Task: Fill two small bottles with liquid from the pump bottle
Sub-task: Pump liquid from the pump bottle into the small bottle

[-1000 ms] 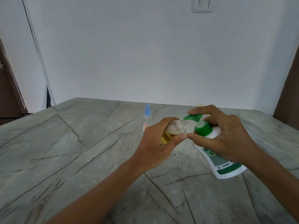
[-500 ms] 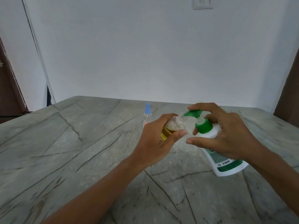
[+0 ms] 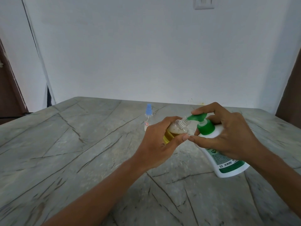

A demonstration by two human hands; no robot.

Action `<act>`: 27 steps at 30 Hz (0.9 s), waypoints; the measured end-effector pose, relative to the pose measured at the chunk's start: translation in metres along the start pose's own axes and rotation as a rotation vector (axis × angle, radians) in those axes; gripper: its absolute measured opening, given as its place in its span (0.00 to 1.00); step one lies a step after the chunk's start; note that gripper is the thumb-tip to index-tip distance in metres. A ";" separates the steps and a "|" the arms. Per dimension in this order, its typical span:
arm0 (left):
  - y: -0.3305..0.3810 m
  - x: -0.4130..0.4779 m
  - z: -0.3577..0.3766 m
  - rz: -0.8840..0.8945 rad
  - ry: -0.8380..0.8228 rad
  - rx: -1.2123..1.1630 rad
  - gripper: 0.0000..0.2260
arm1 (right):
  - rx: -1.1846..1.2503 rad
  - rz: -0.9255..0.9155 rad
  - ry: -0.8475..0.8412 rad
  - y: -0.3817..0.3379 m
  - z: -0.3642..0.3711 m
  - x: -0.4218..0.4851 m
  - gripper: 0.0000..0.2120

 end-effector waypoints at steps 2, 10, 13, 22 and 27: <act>0.000 0.000 0.000 -0.007 -0.002 -0.002 0.16 | -0.005 -0.010 -0.010 -0.002 0.001 0.000 0.28; -0.002 0.001 0.000 -0.040 -0.010 0.005 0.15 | -0.054 -0.012 -0.030 -0.003 0.003 0.001 0.30; -0.001 0.001 -0.001 -0.038 -0.005 0.015 0.14 | -0.035 -0.001 -0.027 -0.002 0.003 0.001 0.29; 0.002 0.001 -0.002 -0.001 0.012 0.005 0.14 | 0.008 0.007 -0.009 -0.002 0.001 0.001 0.27; 0.002 0.000 -0.001 0.014 0.003 0.034 0.16 | 0.012 0.022 0.004 -0.003 0.000 0.002 0.24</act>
Point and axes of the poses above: each hand's wrist, its own x-axis towards the middle knuckle, its own z-axis out of the palm, y = z × x, the point moved 7 cm from there along x, towards the middle knuckle, and after that the axes turned 10 degrees about -y, right-handed, at the moved point
